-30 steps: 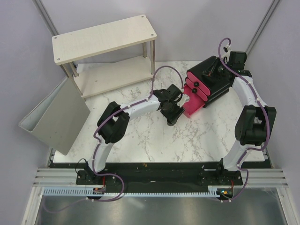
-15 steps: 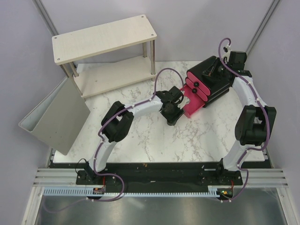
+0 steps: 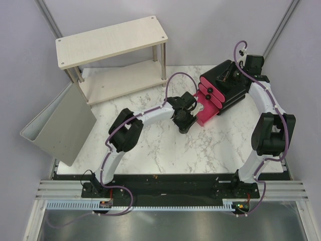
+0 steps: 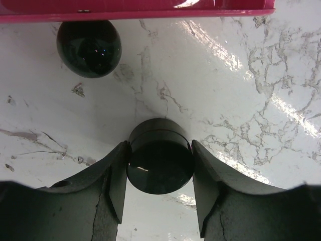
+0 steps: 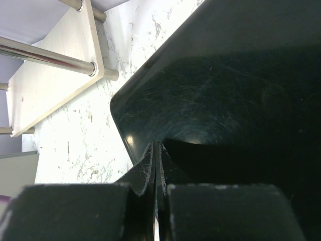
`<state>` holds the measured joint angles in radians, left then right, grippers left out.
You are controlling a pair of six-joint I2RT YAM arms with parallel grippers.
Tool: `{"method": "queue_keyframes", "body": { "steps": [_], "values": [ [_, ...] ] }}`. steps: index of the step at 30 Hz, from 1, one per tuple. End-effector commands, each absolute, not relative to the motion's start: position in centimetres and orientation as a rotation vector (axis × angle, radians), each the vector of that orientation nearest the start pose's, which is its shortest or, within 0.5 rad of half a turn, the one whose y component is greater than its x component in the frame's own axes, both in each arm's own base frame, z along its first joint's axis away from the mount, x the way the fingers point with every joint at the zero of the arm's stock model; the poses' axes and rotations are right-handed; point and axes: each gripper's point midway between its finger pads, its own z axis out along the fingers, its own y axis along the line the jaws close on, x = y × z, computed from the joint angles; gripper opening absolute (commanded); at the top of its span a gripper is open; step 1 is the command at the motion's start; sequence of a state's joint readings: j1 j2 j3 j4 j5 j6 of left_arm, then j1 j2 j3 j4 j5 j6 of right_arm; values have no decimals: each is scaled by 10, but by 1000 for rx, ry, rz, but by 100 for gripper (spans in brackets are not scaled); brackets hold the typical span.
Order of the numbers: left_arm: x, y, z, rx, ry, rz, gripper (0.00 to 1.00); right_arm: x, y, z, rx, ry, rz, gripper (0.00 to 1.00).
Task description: Organize the makeup
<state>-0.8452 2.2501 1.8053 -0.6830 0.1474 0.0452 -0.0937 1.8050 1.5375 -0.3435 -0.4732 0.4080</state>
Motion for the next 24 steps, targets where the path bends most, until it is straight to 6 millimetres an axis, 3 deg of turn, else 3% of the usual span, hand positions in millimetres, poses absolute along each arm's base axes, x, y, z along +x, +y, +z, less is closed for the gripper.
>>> {"method": "queue_keyframes", "body": {
  "steps": [1,8,17,24],
  "values": [
    [316,-394,50,1246,2413,-431,2,465,42,132,393,2427,641,0],
    [337,-423,113,1123,2298,-535,2,466,43,132,394,2426,649,0],
    [359,-449,146,1014,2238,-616,2,465,43,130,397,2430,652,0],
    [398,-459,163,846,2193,-644,2,462,44,128,403,2435,655,0]
  ]
}}
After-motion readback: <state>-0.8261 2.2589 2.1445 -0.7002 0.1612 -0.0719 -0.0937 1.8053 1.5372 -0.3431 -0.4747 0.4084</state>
